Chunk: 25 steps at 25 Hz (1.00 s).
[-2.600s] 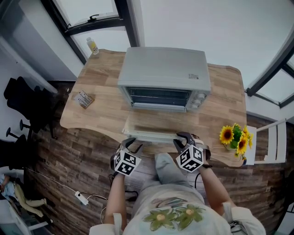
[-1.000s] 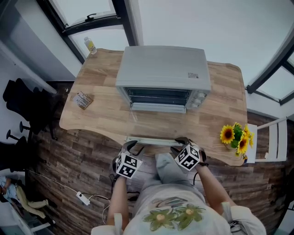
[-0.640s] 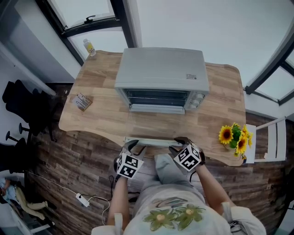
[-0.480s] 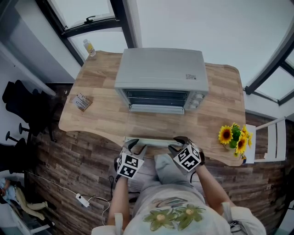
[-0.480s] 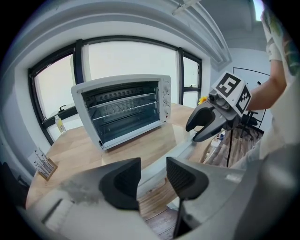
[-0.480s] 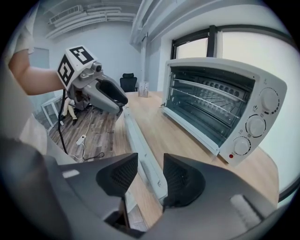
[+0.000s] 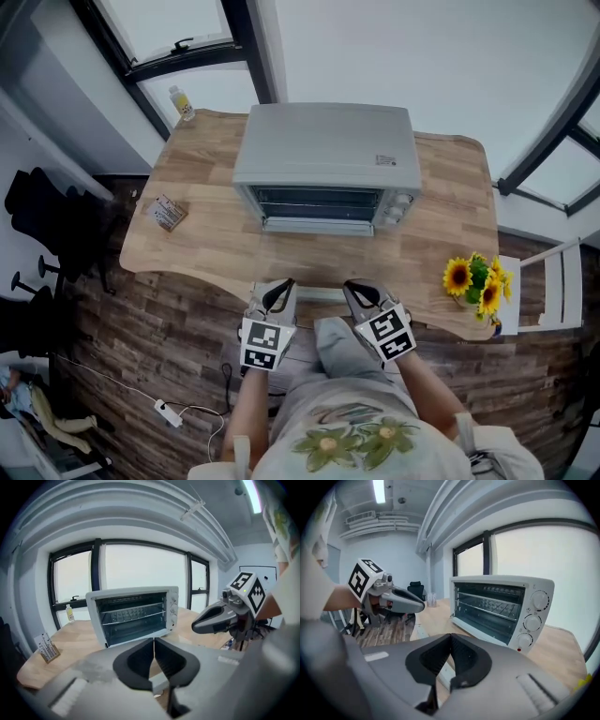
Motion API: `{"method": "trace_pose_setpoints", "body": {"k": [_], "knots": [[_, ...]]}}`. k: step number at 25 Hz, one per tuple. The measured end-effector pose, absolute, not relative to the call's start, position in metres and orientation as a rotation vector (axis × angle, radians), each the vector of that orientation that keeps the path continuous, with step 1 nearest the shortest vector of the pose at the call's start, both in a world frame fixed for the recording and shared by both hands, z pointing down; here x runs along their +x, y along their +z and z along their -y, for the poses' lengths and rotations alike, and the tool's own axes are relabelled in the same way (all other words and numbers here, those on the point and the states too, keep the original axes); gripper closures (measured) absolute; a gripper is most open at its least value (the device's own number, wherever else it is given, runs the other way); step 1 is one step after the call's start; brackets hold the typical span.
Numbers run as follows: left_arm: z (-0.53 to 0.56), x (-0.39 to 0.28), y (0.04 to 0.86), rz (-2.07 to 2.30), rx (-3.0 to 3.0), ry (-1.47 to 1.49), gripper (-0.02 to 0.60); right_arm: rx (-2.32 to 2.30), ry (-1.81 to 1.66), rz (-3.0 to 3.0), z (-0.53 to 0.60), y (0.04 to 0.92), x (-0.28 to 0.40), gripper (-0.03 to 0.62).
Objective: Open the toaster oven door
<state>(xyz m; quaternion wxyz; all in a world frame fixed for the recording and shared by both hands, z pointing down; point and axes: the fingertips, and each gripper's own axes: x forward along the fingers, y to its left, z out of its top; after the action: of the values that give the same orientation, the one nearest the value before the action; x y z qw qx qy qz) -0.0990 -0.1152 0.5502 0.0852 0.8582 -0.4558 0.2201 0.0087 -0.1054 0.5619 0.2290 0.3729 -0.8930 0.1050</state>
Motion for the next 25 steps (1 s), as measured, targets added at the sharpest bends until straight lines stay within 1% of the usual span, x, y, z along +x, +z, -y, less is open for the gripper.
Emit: {"method": "trace_pose_setpoints", "body": {"k": [1, 7, 13, 25], "knots": [[0.114, -0.096, 0.543, 1.353, 2.567, 0.618, 0.578, 1.047, 0.289, 2.481, 0.104, 0.554, 0.008, 0.594], [0.104, -0.076, 0.516, 1.314, 2.596, 0.473, 0.578, 1.129, 0.243, 2.574, 0.098, 0.509, 0.003, 0.595], [0.098, -0.074, 0.505, 1.342, 2.622, 0.443, 0.578, 1.139, 0.214, 2.63, 0.092, 0.482, -0.003, 0.595], [0.09, -0.069, 0.493, 1.334, 2.619, 0.379, 0.578, 1.126, 0.212, 2.639, 0.083, 0.477, -0.005, 0.595]]}}
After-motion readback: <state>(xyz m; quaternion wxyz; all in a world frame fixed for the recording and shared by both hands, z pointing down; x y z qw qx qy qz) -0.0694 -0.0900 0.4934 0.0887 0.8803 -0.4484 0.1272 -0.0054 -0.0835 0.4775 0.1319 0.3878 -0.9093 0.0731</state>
